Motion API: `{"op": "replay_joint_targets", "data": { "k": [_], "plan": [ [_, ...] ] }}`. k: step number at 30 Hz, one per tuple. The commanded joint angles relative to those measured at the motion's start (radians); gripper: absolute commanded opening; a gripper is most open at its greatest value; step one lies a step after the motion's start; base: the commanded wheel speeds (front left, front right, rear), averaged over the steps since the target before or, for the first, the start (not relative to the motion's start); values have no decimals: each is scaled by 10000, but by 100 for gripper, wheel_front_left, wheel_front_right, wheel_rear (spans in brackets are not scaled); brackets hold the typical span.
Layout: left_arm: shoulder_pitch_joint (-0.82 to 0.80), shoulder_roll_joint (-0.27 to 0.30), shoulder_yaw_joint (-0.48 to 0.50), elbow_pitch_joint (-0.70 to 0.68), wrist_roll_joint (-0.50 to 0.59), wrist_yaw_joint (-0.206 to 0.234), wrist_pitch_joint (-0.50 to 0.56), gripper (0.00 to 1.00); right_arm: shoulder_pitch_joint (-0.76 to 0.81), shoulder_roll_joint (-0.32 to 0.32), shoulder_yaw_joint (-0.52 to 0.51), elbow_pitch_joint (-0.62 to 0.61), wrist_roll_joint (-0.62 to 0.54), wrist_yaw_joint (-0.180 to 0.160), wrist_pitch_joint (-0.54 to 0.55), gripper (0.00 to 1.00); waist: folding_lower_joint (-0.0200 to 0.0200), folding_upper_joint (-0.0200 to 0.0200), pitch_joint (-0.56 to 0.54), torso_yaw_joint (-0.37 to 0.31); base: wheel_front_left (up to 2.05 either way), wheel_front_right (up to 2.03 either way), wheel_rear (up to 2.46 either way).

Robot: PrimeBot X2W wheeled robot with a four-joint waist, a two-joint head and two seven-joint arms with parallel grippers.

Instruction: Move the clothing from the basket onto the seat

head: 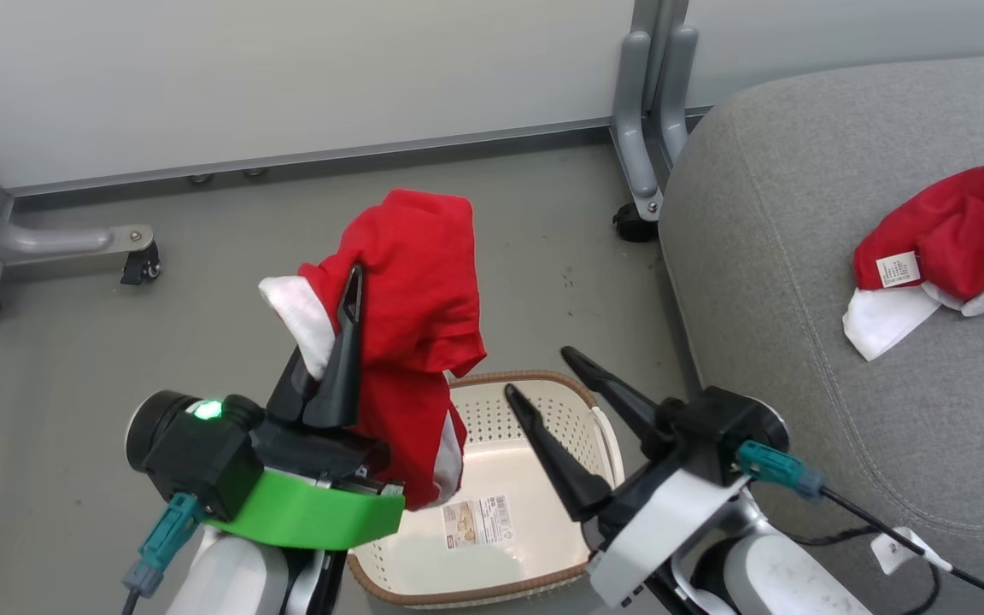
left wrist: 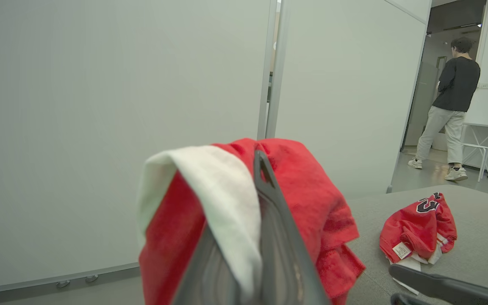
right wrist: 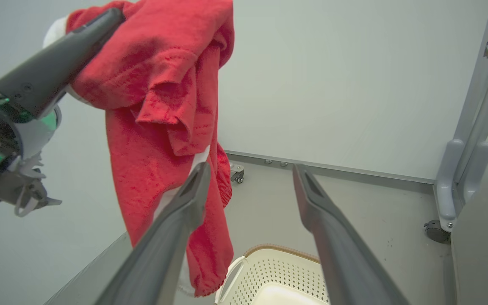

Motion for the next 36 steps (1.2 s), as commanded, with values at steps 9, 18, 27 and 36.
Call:
{"op": "replay_joint_targets", "data": {
  "k": [9, 18, 27, 36],
  "plan": [
    [-400, -41, -151, 134, 99, -82, -81, 0, -2329, -188, 2268, 1521, 1179, -2, -635, 100, 1, 0, 220, 263, 0, 0, 0],
    [-510, -114, -416, 245, 68, -202, -68, 0, -3824, 149, 3431, 3432, 1971, -3, -1296, 100, 1, 0, 268, 441, 0, 0, 0],
    [-668, -219, -707, 335, 61, -320, -61, 0, -4956, 500, 4409, 4812, 2664, -2, -1901, 100, 1, 0, 292, 482, 0, 0, 0],
    [-765, -262, -942, 423, 19, -389, -62, 0, -5797, 646, 5049, 5578, 3169, -2, -2511, 100, 1, 0, 323, 526, 0, 0, 0]
  ]
}}
